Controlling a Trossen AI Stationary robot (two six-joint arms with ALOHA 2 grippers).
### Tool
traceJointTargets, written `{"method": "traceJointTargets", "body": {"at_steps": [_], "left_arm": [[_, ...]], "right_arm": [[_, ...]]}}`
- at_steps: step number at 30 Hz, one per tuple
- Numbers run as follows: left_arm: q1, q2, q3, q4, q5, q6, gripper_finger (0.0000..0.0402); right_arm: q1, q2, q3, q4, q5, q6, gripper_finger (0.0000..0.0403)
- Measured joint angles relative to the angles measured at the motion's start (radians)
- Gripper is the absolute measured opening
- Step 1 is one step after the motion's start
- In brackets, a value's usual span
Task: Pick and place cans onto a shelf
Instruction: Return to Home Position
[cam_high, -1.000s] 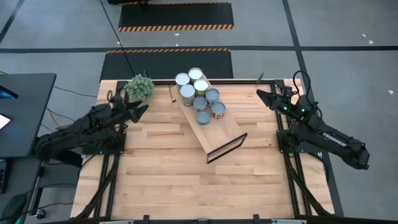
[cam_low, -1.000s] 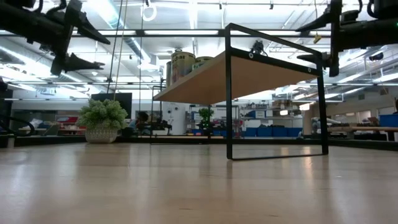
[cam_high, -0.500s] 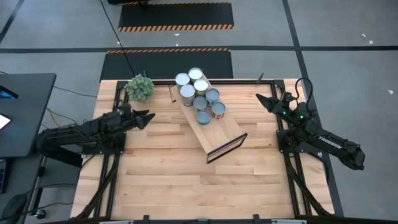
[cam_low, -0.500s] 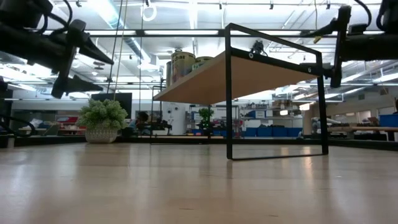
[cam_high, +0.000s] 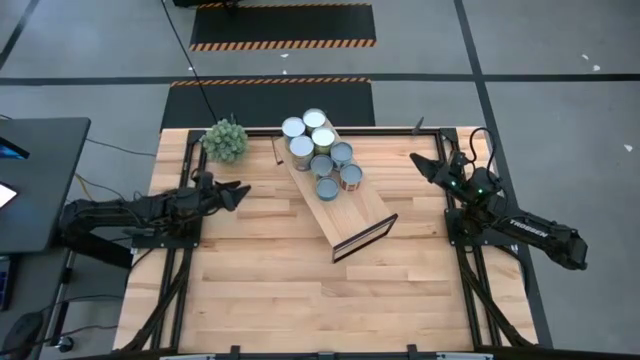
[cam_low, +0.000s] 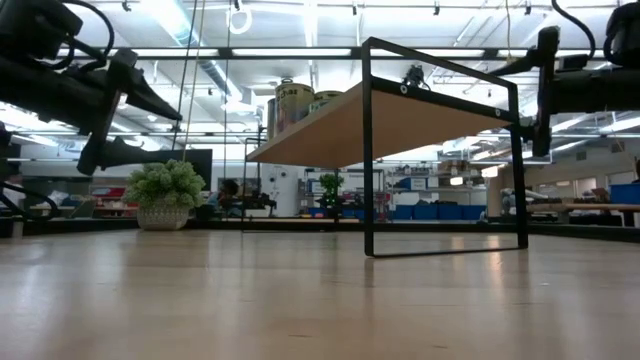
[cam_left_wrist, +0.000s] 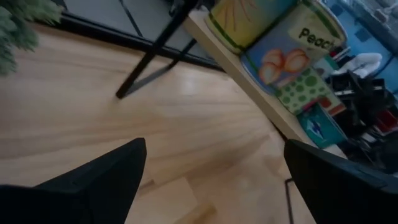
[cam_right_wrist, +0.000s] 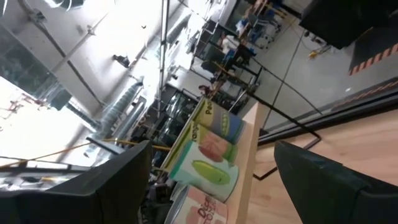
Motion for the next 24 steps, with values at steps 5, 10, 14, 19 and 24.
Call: {"method": "traceJointTargets", "body": {"at_steps": [5, 10, 14, 19, 24], "left_arm": [[0.000, 0.000, 0.000, -0.002, -0.051, 0.055, 0.0389], [0.000, 0.000, -0.001, 0.000, -0.081, 0.180, 0.0389], [0.000, 0.000, -0.001, 0.000, -0.073, 0.470, 0.0389], [0.000, 0.000, -0.003, 0.015, -0.071, 0.785, 0.0389], [0.000, 0.000, -0.004, 0.025, -0.070, 0.847, 0.0389]], "right_arm": [[0.000, 0.000, 0.000, -0.005, 0.016, -0.004, 0.0345], [0.000, 0.000, 0.000, -0.017, 0.016, -0.103, 0.0345], [0.000, 0.000, 0.000, -0.065, 0.016, -0.549, 0.0345], [0.000, 0.000, 0.000, -0.107, 0.016, -1.087, 0.0345], [0.000, 0.000, 0.000, -0.105, 0.015, -1.161, 0.0345]]}}
